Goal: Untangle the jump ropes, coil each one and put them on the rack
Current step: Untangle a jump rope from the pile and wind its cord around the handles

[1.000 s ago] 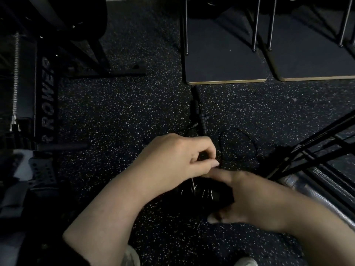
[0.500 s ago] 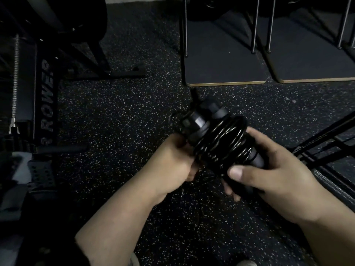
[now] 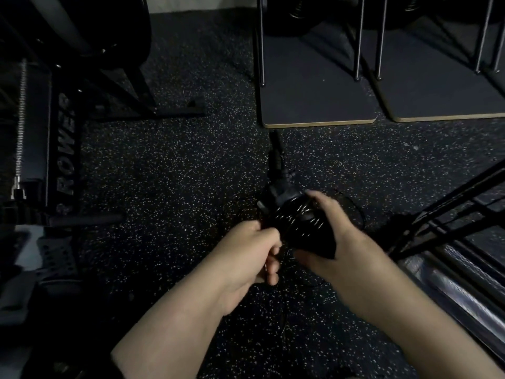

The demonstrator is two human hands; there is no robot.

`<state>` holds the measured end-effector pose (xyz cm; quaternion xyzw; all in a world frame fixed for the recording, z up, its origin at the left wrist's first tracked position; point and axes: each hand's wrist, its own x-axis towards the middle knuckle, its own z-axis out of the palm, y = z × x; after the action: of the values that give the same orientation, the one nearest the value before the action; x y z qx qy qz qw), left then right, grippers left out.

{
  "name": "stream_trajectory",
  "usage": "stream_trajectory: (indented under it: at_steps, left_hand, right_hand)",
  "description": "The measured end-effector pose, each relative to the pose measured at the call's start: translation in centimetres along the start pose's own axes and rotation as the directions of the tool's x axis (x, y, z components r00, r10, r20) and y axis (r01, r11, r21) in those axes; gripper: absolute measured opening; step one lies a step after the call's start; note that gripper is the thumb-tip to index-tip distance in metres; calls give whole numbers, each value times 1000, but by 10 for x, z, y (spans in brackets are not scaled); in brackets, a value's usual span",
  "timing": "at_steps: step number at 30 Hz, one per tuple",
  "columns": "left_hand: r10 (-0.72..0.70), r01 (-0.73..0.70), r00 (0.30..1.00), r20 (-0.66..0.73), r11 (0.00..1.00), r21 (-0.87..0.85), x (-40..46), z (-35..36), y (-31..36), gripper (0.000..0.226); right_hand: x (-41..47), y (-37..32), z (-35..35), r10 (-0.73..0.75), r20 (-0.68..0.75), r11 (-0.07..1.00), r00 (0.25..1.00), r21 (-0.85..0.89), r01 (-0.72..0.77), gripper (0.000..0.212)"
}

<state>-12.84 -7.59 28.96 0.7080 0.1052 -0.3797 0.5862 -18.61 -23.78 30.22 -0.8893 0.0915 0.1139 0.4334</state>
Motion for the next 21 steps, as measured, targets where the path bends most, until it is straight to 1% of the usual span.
stream_trajectory:
  at_steps: [1, 2, 5, 7, 8, 10, 12, 13, 15, 16, 17, 18, 20, 21]
  left_hand:
    - [-8, 8, 1000, -16, 1000, 10, 1, 0, -2, 19]
    - [-10, 11, 1000, -20, 1000, 27, 2, 0, -3, 21]
    - [-9, 8, 1000, 15, 995, 99, 1, -3, -3, 28]
    - [-27, 22, 999, 36, 990, 137, 0, -5, -2, 29]
    - [-43, 36, 998, 42, 988, 148, 1, -6, -2, 29]
    - [-71, 64, 996, 55, 990, 124, -1, -7, 0, 28]
    - [-63, 62, 995, 80, 998, 15, -5, -5, 2, 27]
    - [-44, 49, 995, 89, 997, -59, -6, -4, 4, 27]
    - [15, -2, 997, 69, 984, -178, -8, -2, 7, 26]
    - [59, -49, 997, 46, 981, -190, -8, 0, 7, 26]
    - [124, -121, 992, 15, 983, -141, -7, 1, 6, 26]
    - [209, -209, 978, -10, 977, -41, -7, 2, 4, 27]
    - [359, -356, 933, -1, 925, 135, -8, 4, 1, 34]
    - [412, -409, 911, 18, 897, 169, -9, 5, -1, 41]
  right_hand:
    - [0, 3, 5, -10, 1, 1000, 1000, 2, 10, 79]
    - [-1, 4, 9, 0, 17, 999, 1000, 49, -1, 74]
    - [-1, 4, 16, 44, 47, 959, 998, 277, -55, 53]
    - [0, 2, 21, 95, -13, 919, 995, 386, -83, 39]
    - [1, 0, 23, 120, -40, 899, 992, 427, -91, 35]
    - [1, -1, 27, 129, -49, 890, 990, 447, -94, 39]
    - [1, -2, 27, 105, -44, 905, 993, 419, -77, 48]
    - [1, -1, 25, 99, -60, 904, 993, 424, -64, 46]
    - [5, 0, 21, 118, -130, 880, 984, 473, -43, 31]
    - [5, 0, 18, 154, -155, 851, 976, 523, -51, 25]
    - [6, -1, 16, 194, -163, 812, 967, 580, -65, 20]
    - [6, -2, 13, 229, -151, 765, 962, 638, -82, 17]
    - [4, -4, 7, 262, -99, 672, 960, 733, -108, 15]
    - [3, -6, 5, 267, -74, 633, 961, 765, -117, 14]
